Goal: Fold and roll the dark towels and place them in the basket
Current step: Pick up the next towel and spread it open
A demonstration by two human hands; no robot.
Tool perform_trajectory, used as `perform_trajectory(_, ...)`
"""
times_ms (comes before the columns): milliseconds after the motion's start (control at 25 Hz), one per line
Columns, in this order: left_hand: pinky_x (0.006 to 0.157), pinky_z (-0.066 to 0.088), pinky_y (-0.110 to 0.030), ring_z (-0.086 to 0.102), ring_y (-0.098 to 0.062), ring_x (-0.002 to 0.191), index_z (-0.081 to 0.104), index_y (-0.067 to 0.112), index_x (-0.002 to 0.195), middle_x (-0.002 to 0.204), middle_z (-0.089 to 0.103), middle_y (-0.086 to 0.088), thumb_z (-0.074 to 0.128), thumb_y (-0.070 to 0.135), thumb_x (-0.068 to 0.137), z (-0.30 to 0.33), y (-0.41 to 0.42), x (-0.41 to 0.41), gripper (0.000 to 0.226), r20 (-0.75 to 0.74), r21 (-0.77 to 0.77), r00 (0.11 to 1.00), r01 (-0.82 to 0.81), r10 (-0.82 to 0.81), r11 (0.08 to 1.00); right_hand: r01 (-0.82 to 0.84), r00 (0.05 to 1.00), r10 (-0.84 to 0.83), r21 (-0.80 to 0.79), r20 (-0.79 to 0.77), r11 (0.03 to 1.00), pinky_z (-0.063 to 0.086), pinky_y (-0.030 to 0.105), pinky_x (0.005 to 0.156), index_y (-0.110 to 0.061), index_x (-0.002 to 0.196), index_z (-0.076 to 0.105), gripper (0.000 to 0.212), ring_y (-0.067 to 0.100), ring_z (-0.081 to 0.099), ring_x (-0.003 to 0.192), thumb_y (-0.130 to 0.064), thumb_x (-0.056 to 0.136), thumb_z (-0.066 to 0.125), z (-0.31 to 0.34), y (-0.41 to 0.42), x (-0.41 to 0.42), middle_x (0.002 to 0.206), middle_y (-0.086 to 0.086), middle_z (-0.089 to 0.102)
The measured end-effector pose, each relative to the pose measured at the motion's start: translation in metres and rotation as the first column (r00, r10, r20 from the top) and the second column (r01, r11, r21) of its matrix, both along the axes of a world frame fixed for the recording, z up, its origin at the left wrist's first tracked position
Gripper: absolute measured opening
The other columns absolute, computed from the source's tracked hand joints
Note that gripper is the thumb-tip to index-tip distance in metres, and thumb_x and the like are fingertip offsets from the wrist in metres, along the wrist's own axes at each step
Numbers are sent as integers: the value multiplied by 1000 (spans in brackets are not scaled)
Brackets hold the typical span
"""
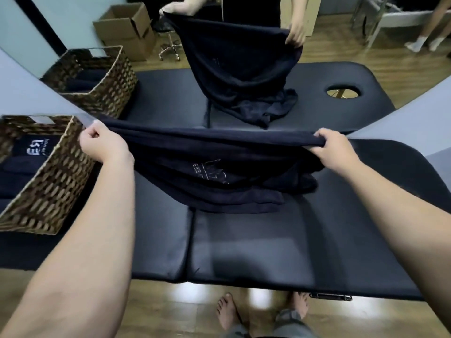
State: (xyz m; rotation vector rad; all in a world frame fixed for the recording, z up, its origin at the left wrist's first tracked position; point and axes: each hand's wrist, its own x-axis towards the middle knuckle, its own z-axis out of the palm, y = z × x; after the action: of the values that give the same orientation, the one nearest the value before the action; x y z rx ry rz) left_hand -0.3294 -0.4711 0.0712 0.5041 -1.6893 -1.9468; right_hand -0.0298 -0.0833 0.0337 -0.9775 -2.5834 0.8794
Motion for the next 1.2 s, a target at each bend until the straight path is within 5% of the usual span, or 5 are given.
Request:
perform_trajectory(200, 67, 45, -8, 54, -6, 74, 53, 24, 76, 87, 59, 6, 57, 20, 96, -57, -19, 27, 21, 188, -61, 975, 130, -117, 990, 63, 975, -58, -14, 214, 998, 41, 34, 68, -19, 79, 63, 11, 32, 60, 77, -21, 87, 70, -35, 3, 18, 81, 9, 66)
perform_trajectory(440, 77, 53, -16, 60, -11, 82, 53, 20, 78, 91, 64, 5, 56, 16, 96, -30, -38, 1, 19, 132, 87, 985, -127, 114, 988, 81, 988, -95, -115, -125, 990, 24, 37, 56, -3, 61, 37, 64, 19, 30, 60, -52, 93, 62, -10, 11, 23, 60, 5, 31)
perform_trajectory(600, 85, 61, -43, 69, -19, 84, 62, 13, 82, 92, 73, 1, 59, 25, 88, -39, -71, -43, 14, 244, 244, 951, -248, 189, 937, -199, 922, 75, 299, 380, 933, 35, 43, 85, -17, 53, 49, 75, 20, 52, 69, -82, 87, 36, -11, 16, 34, 55, -1, 56)
perform_trajectory(800, 82, 55, -29, 63, -14, 90, 56, 23, 82, 95, 64, 8, 53, 21, 97, -34, -43, 0, 15, 210, 177, 974, -128, 90, 976, -267, 679, -141, 421, 720, 867, 24, 51, 104, -29, 74, 67, 77, 23, 52, 97, -82, 88, 14, -44, 12, 47, 77, -3, 62)
perform_trajectory(1200, 72, 45, -11, 49, 0, 67, 55, 21, 76, 77, 56, 10, 55, 12, 96, 63, 10, -30, 22, -165, -78, 984, 62, -74, 995, -180, 724, -186, 443, 664, 878, 23, 49, 97, -29, 140, 43, 92, 27, 50, 119, -90, 82, 6, -66, -7, 61, 114, 3, 69)
